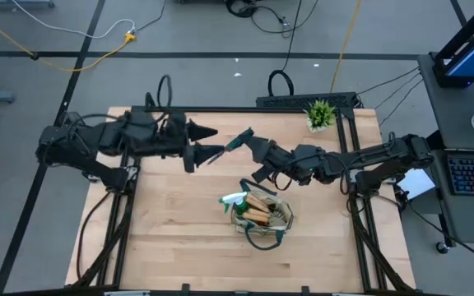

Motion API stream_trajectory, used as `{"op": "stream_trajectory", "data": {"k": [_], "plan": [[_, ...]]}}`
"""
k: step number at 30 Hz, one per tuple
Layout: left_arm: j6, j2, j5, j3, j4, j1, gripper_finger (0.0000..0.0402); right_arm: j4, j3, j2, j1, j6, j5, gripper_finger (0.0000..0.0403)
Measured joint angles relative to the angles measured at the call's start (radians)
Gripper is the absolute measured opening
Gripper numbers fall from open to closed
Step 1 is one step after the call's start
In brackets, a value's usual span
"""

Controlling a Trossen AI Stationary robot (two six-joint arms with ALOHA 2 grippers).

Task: Pick & Place Garden tools in Gardening bag
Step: Put the green shear scissors into the gardening bag

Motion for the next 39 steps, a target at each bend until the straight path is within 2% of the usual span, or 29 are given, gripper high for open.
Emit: {"op": "stream_trajectory", "data": {"k": [7,12,14,20,22,27,30,35,39], "plan": [[-0.010,0.090,0.051,0.104,-0.217,0.052,0.0374,-0.007,-0.001,0.010,-0.003,-0.012,0.001,0.0037],[0.014,0.104,0.156,0.131,-0.276,0.120,0.0374,-0.020,0.000,0.011,0.001,-0.012,0.000,0.0037],[0.015,0.103,0.248,0.132,-0.274,0.157,0.0374,-0.014,0.000,0.011,0.002,-0.012,0.002,0.0037],[0.013,0.101,0.639,0.132,-0.275,0.303,0.0374,-0.005,0.000,0.010,0.010,-0.012,0.001,0.0037],[0.020,0.102,0.726,0.132,-0.282,0.358,0.0374,0.024,0.000,0.010,0.016,-0.012,0.001,0.0037],[0.014,0.103,0.839,0.132,-0.365,0.495,0.0374,0.122,0.000,0.010,0.024,-0.034,-0.001,0.0037],[-0.007,0.106,0.949,0.132,-0.361,0.557,0.0374,0.167,0.000,0.010,0.029,-0.075,-0.037,0.0037],[-0.080,0.157,1.089,0.130,-0.286,0.582,0.0374,0.167,0.000,0.010,0.029,-0.089,-0.108,0.0037],[-0.076,0.210,1.196,0.132,-0.242,0.581,0.0374,0.171,0.000,0.010,0.029,-0.090,-0.132,0.0037]]}}
